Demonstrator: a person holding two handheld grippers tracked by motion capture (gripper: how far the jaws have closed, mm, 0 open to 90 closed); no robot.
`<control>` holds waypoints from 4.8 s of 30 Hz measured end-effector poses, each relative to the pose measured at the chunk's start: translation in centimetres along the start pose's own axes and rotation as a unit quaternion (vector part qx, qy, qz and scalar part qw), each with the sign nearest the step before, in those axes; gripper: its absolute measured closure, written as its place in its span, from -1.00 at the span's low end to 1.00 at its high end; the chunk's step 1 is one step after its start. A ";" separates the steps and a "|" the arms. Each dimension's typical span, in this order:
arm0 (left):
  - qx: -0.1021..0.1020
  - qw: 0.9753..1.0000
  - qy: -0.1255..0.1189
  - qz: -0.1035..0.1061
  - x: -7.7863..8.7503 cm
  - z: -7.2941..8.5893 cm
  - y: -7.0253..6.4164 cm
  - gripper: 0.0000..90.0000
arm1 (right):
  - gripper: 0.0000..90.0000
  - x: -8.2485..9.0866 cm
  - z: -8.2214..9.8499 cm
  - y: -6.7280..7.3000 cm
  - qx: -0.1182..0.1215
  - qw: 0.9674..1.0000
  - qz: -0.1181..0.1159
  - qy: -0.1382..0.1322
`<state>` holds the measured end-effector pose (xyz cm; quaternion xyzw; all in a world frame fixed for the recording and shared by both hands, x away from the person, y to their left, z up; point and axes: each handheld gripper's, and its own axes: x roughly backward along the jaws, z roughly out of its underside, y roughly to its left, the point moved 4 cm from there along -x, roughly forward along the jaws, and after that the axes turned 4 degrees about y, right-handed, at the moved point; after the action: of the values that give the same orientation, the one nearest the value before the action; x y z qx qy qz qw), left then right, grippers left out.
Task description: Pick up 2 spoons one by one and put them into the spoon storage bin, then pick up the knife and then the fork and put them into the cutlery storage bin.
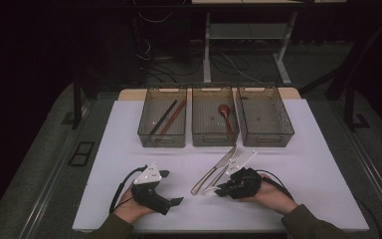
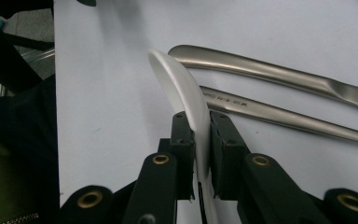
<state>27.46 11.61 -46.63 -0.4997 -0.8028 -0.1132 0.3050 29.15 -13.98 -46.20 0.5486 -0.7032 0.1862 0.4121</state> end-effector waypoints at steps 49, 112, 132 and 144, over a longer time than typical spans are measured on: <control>-0.006 1.000 0.003 -0.005 0.0 0.1 0.1 -1.00 | 0.79 5.7 -2.7 -6.7 -0.089 0.987 0.095 -0.092; 0.012 1.000 0.020 -0.018 0.0 0.1 0.3 -1.00 | -0.34 7.1 -7.9 -11.8 -0.140 0.966 0.120 -0.183; 0.019 0.999 0.020 -0.031 -0.3 -0.8 0.2 -1.00 | -0.58 7.6 1.1 -7.7 -0.143 0.962 0.154 -0.174; 0.034 0.998 0.012 -0.048 -1.4 -3.1 0.8 -0.78 | -0.59 7.9 5.4 -6.4 -0.150 0.960 0.158 -0.176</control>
<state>29.74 9.44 -45.10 -0.4487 -0.8255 -0.1060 0.3255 32.55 -24.84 -44.44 0.3863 -0.8624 0.0413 0.3246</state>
